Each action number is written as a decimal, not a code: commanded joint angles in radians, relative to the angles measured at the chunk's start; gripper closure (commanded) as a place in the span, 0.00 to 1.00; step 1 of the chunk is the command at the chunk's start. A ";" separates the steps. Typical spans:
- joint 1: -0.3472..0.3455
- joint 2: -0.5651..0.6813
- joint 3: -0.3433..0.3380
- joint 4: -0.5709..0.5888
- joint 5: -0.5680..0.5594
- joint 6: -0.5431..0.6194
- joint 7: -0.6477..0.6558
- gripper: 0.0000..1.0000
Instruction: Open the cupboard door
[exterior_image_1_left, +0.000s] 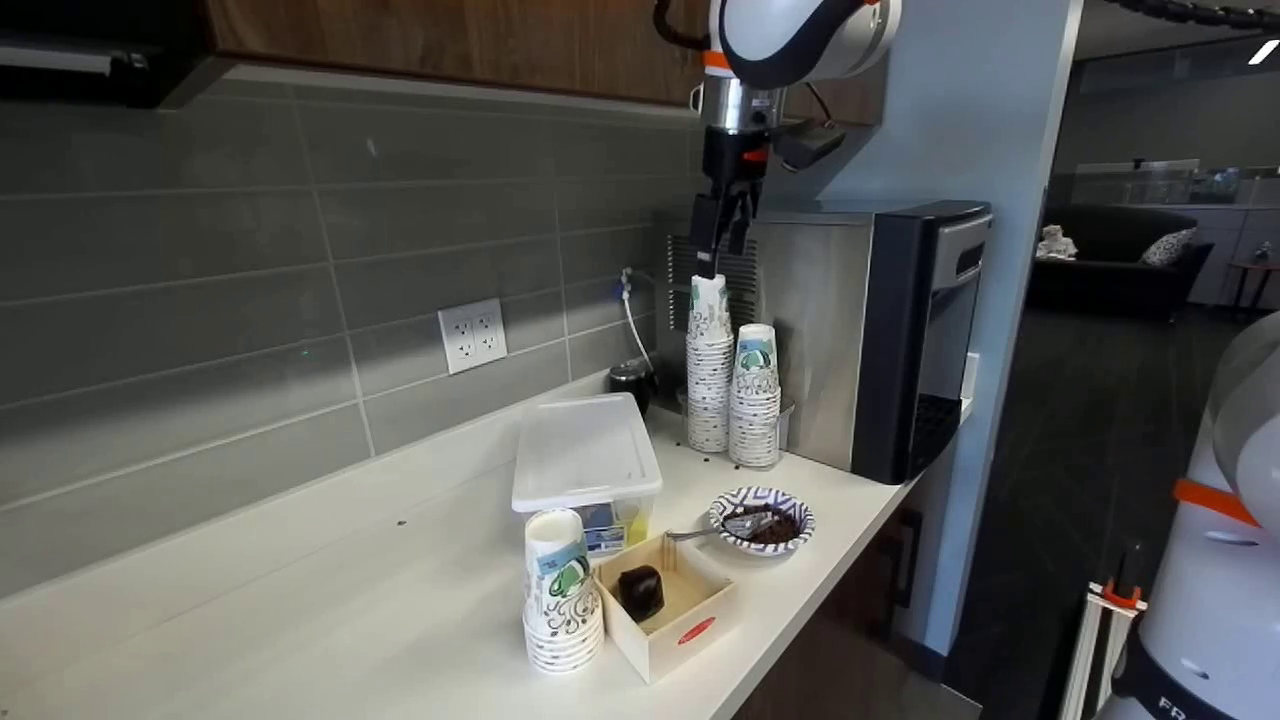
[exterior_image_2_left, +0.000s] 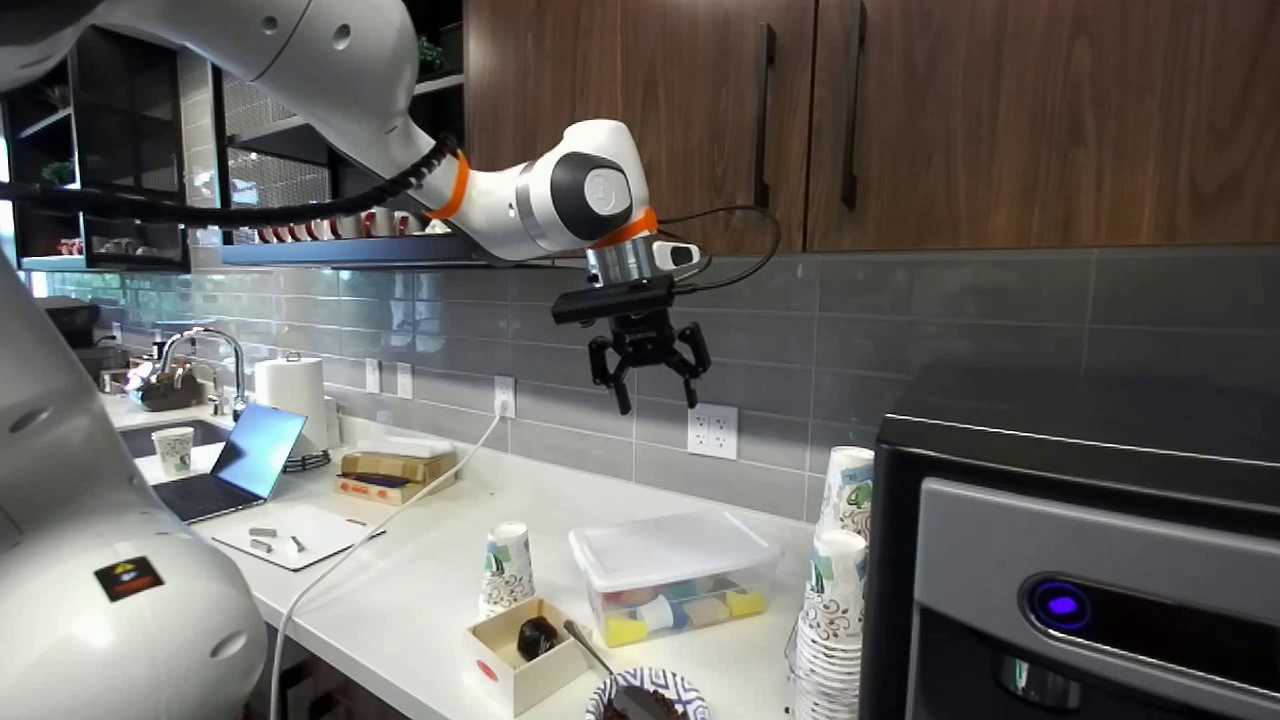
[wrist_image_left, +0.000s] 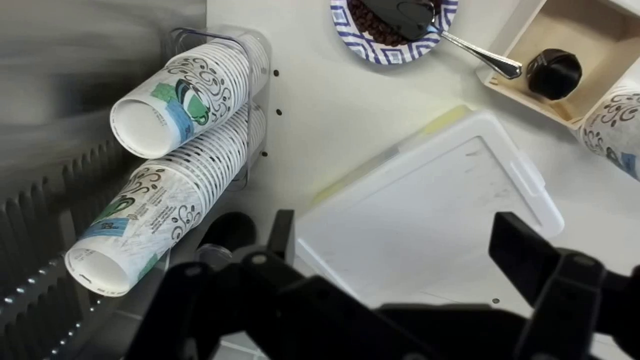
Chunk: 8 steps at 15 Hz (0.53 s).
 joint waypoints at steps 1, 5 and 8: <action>-0.011 -0.068 0.061 -0.020 -0.090 0.014 0.107 0.00; -0.034 -0.153 0.121 -0.034 -0.172 0.017 0.277 0.00; -0.066 -0.222 0.154 -0.040 -0.230 0.029 0.398 0.00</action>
